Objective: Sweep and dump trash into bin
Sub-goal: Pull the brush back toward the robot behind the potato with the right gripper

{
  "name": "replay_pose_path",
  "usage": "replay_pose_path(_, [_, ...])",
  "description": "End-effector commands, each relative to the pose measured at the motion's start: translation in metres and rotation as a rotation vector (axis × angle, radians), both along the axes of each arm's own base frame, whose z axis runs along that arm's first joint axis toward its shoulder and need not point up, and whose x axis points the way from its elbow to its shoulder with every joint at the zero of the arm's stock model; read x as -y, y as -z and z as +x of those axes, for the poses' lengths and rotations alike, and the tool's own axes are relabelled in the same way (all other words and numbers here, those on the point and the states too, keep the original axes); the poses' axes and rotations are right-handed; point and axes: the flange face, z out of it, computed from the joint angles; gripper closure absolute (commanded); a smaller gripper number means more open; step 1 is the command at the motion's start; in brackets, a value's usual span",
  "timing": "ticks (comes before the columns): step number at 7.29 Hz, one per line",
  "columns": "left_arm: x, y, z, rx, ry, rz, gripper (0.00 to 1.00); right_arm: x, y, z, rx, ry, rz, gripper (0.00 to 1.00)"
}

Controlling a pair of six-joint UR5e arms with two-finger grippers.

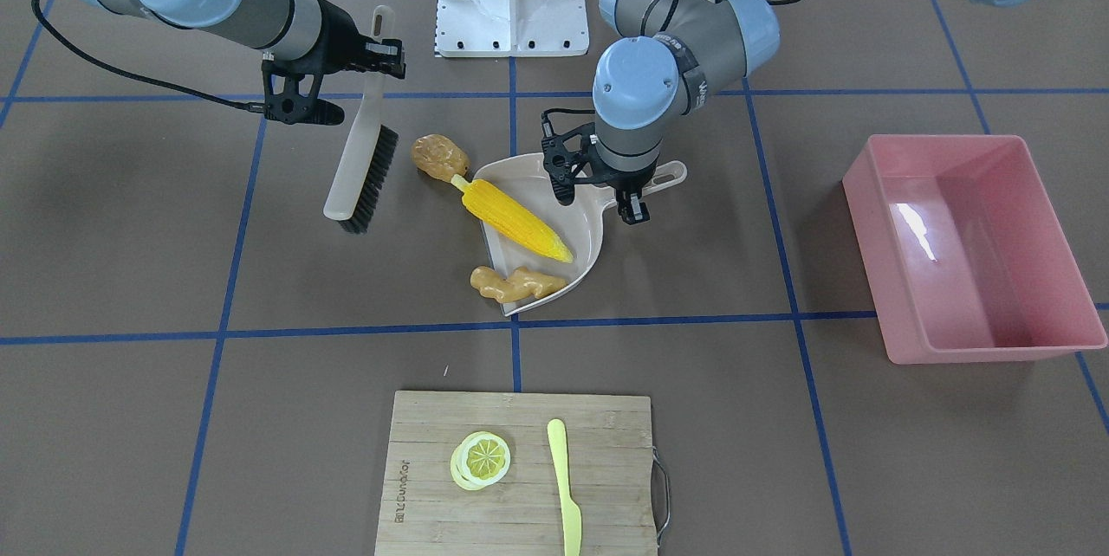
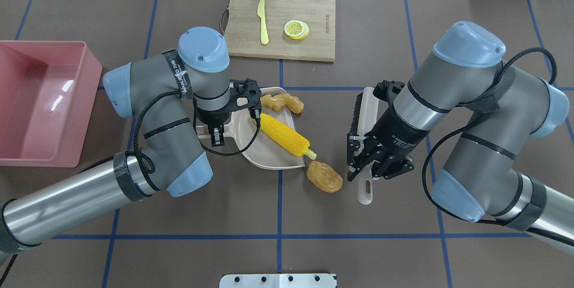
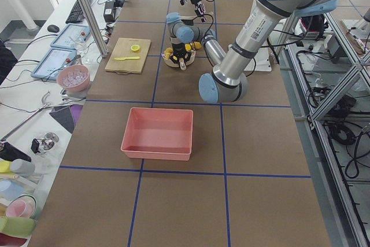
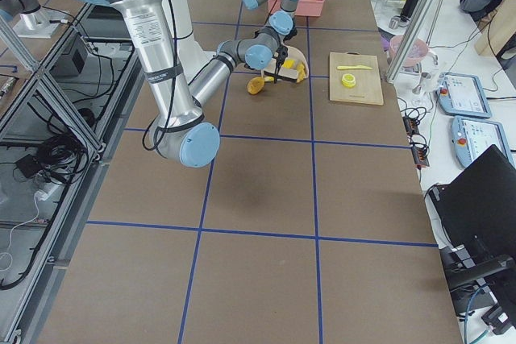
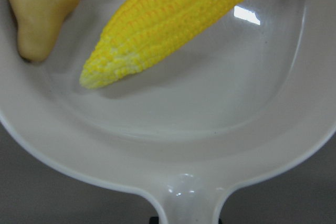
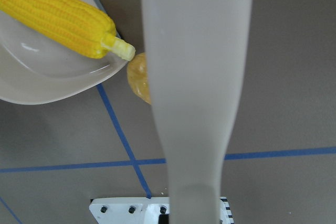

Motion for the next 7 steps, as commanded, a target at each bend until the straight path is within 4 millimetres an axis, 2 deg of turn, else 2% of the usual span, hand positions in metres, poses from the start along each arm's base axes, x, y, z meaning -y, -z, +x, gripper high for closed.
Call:
replay_pose_path(1, [-0.004,-0.001,0.003,-0.002,-0.006,0.001,1.0,-0.05,-0.007,-0.037,-0.061,-0.021,-0.076,1.0])
replay_pose_path(2, [-0.006,-0.005,0.001,-0.002,-0.006,0.001,1.0,-0.07,-0.01,-0.052,-0.084,-0.023,-0.108,1.0])
replay_pose_path(3, [-0.006,-0.004,0.0,-0.004,-0.006,0.003,1.0,-0.078,-0.01,-0.056,-0.091,-0.011,-0.122,1.0])
replay_pose_path(5, [-0.008,-0.008,-0.003,-0.007,-0.006,0.004,1.0,-0.091,-0.025,-0.061,-0.144,-0.002,-0.191,1.0])
replay_pose_path(7, [-0.009,-0.009,-0.002,-0.006,-0.008,0.003,1.0,-0.112,-0.027,-0.07,-0.166,0.05,-0.24,1.0])
